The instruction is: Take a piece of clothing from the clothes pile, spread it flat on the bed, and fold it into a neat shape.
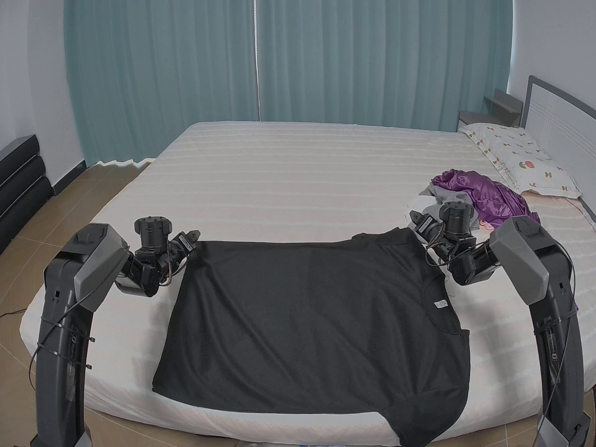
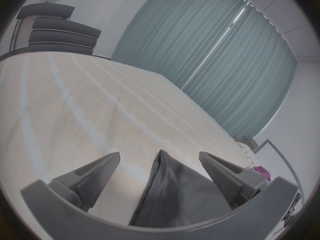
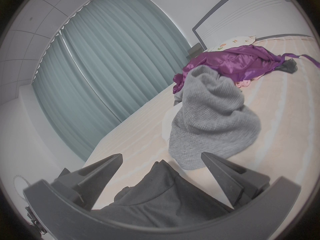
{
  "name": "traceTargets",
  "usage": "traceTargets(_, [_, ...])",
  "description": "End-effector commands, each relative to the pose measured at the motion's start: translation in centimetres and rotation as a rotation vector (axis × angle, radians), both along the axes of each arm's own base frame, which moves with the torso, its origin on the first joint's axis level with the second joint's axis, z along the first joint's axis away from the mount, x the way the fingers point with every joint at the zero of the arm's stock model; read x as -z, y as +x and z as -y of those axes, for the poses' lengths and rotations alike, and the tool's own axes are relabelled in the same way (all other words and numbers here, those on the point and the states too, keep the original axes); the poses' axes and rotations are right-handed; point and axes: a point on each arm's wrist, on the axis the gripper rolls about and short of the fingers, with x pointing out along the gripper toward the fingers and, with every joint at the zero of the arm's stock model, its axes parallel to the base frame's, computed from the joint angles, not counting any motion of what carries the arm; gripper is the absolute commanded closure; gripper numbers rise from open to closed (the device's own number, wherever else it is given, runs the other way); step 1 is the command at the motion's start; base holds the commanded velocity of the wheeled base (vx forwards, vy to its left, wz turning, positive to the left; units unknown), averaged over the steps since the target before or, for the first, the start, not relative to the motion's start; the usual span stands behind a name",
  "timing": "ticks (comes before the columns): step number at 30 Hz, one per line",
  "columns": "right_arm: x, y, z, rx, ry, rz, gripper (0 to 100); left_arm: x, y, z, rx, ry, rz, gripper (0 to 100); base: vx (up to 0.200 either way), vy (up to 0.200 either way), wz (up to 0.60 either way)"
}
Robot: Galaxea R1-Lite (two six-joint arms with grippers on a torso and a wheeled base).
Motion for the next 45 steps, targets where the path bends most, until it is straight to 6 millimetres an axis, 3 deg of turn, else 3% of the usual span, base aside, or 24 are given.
traceTargets(1, [-5.8,-3.8,1.1,-0.012,0.018,0.0,0,-6.1,-1.7,-1.5,-0.024,-0.005,0.076,0,0.0,0.0,0.0])
traceTargets(7, [-6.9,-8.7,0.1,-0.11,0.061,-0.043,0,-8.4,-4.3,-1.8,-0.025,-0.004,0.073,0,0.0,0.0,0.0])
traceTargets(17, [-5.2,-14.3,-0.1,-0.158,0.078,-0.166,0,-10.1,-8.4,-1.6,0.023,-0.023,0.048,0,0.0,0.0,0.0])
traceTargets(23, [-4.7,-18.8,0.0,-0.3,0.13,-0.155,0,-10.9,-13.5,-0.1,0.108,-0.048,-0.028,0,0.0,0.0,0.0])
traceTargets(36, [-3.0,-25.1,-0.7,-0.339,0.178,-0.326,0,-8.8,-21.5,2.6,0.131,-0.138,-0.216,0,0.0,0.0,0.0])
traceTargets(45, [-2.7,-27.8,-0.9,-0.343,0.231,-0.324,0,-7.0,-23.1,2.8,0.121,-0.168,-0.229,0,0.0,0.0,0.0])
